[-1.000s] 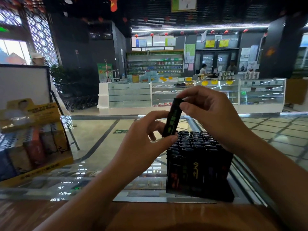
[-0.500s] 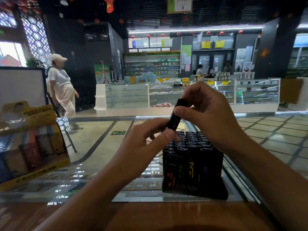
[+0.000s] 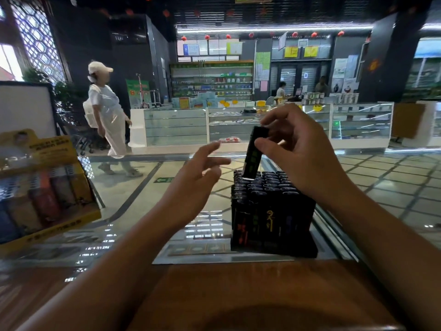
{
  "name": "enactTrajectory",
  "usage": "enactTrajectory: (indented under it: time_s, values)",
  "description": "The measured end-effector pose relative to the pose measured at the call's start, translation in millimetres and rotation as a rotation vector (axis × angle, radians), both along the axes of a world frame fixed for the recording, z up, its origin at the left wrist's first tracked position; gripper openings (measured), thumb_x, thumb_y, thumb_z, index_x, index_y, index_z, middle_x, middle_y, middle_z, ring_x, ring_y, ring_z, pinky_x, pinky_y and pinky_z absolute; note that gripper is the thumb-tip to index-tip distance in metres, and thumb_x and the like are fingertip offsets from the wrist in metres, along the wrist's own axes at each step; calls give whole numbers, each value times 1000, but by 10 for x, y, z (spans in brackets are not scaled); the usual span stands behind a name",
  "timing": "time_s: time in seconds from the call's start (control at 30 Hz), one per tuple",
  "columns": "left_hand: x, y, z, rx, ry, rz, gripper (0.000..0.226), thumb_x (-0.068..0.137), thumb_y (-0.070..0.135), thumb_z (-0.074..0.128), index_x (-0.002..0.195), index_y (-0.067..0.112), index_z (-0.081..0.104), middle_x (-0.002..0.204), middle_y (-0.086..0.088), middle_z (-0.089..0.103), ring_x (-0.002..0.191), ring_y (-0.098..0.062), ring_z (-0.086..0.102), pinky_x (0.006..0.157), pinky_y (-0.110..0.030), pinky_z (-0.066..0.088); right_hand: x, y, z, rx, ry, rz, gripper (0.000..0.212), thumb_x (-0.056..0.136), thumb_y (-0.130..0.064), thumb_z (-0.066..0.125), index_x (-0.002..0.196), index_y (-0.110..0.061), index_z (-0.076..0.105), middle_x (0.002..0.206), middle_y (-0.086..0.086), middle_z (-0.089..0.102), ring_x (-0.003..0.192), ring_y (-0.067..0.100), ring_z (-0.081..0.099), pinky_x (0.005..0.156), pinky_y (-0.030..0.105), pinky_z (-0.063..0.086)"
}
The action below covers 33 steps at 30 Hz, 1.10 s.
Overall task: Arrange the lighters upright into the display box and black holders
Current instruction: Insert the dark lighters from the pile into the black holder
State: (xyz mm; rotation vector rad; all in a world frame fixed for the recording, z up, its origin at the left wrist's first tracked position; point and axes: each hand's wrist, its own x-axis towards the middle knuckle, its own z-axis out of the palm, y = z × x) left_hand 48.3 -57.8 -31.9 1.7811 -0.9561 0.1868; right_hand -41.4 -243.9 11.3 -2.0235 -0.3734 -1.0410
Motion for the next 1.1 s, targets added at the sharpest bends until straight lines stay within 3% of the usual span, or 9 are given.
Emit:
enactTrajectory:
  time_s: [0.13,0.27,0.33,0.43,0.57,0.63,0.7,0.9,1.1]
  values:
    - [191,-40,-241,380,-11,24,47,97,6,54,141,21,50,130,9,62,122,-11,55,106,-43,45,-146,-19,13,22,-29,-29,23,87,-12,74,96,-25,57,87,-7,70,82,11,68,76,34,56]
    - [251,-61,-378,527,-101,-42,41,97,19,58,137,29,53,133,14,60,131,-7,48,109,-46,42,-376,0,-146,-75,-94,-69,28,87,-13,74,96,-30,53,91,-13,66,85,11,64,79,29,52]
    - [263,-54,-403,546,-147,-45,39,96,30,57,134,35,53,130,18,60,132,-12,46,107,-51,42,-453,-22,-224,-79,-165,-100,28,86,-19,73,96,-35,52,90,-14,64,85,14,63,80,35,51]
    - [249,-60,-403,553,-199,-36,35,95,30,60,129,32,55,122,16,62,125,-15,49,103,-51,44,-503,-55,-312,-81,-184,-128,25,85,-25,71,97,-37,53,90,-9,61,86,15,62,81,42,50]
    - [228,-69,-385,579,-230,-17,36,95,23,62,131,24,56,123,11,63,121,-12,51,103,-47,45,-506,-37,-471,-247,-73,-151,19,85,-40,66,98,-35,54,93,-17,59,95,6,59,86,42,50]
    - [213,-67,-384,593,-241,-7,40,94,21,64,132,23,54,125,9,62,122,-12,51,104,-47,44,-487,-28,-543,-358,-28,-184,20,85,-46,62,99,-35,54,96,-21,54,99,-2,50,89,39,43]
    - [214,-65,-386,597,-259,-1,44,92,20,66,134,23,54,128,9,62,124,-14,51,105,-47,44,-465,-12,-574,-425,-9,-208,21,85,-49,59,99,-33,56,96,-15,54,100,2,46,91,37,36]
    - [232,-69,-391,603,-265,30,44,91,20,68,132,25,56,128,10,63,125,-16,50,102,-52,44,-423,61,-579,-437,14,-217,23,83,-50,60,97,-32,60,98,-10,59,103,0,41,93,24,27]
    - [268,-52,-399,623,-285,32,40,88,31,68,127,34,57,123,16,64,125,-20,51,103,-56,42,-425,26,-573,-437,18,-295,24,82,-53,58,93,-32,62,101,-14,58,107,9,38,84,32,23]
